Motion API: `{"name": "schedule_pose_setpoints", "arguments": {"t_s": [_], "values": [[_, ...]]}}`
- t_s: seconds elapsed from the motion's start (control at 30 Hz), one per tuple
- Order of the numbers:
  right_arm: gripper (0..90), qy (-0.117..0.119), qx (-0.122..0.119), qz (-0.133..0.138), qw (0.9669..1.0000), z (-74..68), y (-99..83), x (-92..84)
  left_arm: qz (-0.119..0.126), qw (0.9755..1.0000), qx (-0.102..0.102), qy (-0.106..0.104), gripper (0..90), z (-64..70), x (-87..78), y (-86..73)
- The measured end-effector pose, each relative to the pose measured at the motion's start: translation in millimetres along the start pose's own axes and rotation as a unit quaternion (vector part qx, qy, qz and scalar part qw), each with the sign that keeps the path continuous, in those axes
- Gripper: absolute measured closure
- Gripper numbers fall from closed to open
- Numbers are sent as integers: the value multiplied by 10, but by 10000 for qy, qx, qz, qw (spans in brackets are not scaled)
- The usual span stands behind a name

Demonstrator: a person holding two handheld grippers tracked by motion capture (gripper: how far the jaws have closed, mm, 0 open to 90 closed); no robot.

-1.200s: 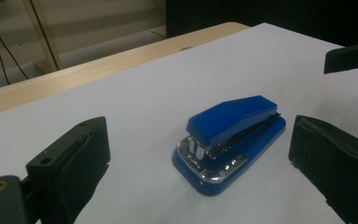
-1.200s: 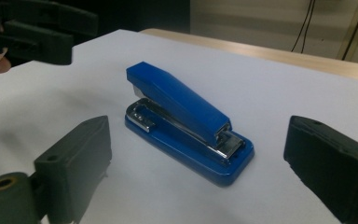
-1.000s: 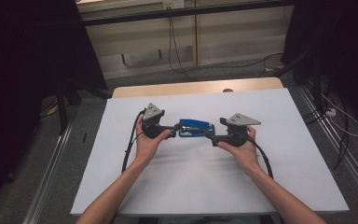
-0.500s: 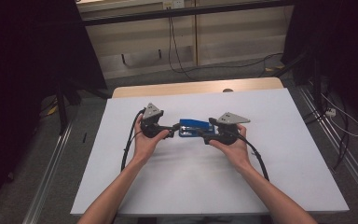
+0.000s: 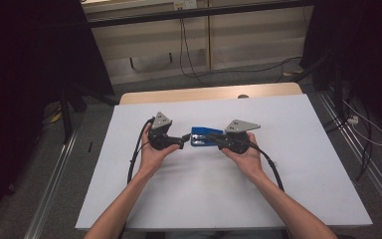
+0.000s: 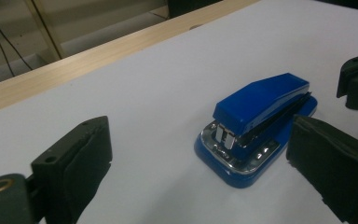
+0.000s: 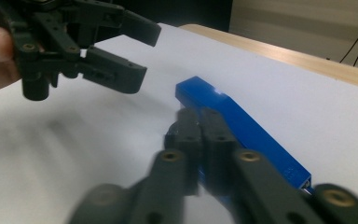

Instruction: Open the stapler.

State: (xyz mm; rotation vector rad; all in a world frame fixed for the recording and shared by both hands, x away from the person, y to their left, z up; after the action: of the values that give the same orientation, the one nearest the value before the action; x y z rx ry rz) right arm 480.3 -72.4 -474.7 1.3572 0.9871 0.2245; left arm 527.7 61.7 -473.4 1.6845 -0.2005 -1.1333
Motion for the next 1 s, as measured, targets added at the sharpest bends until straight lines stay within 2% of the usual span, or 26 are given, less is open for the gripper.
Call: {"name": "schedule_pose_setpoints", "arguments": {"t_s": [0.07,0.17,0.2,0.23,0.3,0.33,0.4,0.67,0.8,0.87,1.0], "values": [[900,99,158,-71,9998,0,-18,38,-8,10000,-41,26,88,-6,0,-7],[900,148,172,-185,9996,-12,-46,72,-42,9999,-123,92,105,-23,6,-24],[900,126,106,-267,9995,-14,-75,101,-139,9998,-173,-1,151,-9,29,-69],[900,98,81,-310,9994,-9,-91,115,-184,9997,-138,32,200,-13,39,-88],[900,68,63,-385,9992,7,-113,143,-215,9996,-98,146,221,-21,57,-97],[900,50,56,-413,9991,19,-121,160,-184,9997,-103,126,249,-14,65,-88],[900,21,29,-438,9990,42,-125,193,-174,9998,-76,89,365,-4,84,-77],[900,-23,-126,-611,9981,54,-145,295,-349,9994,-5,-47,697,6,191,-107],[900,7,34,-620,9981,97,-154,343,-481,9988,-70,-39,868,4,267,-158],[900,-2,-72,-689,9976,79,-158,352,-509,9987,-20,-11,900,3,287,-167],[900,-17,-138,-850,9963,68,-187,370,-572,9983,51,-123,900,63,341,-158]]}}
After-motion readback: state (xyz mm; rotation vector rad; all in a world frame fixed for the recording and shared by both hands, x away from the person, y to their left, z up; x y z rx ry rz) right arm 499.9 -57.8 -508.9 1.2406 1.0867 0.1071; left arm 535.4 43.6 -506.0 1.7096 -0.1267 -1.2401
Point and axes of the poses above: each handheld gripper's, and its own axes: x roughly forward along the jaws, y roughly out of its top, z roughly to its right, the point moved 10 cm from there along x, roughly forward along the jaws, and after that the axes turned 6 degrees about -z, right-handed, at the moved point
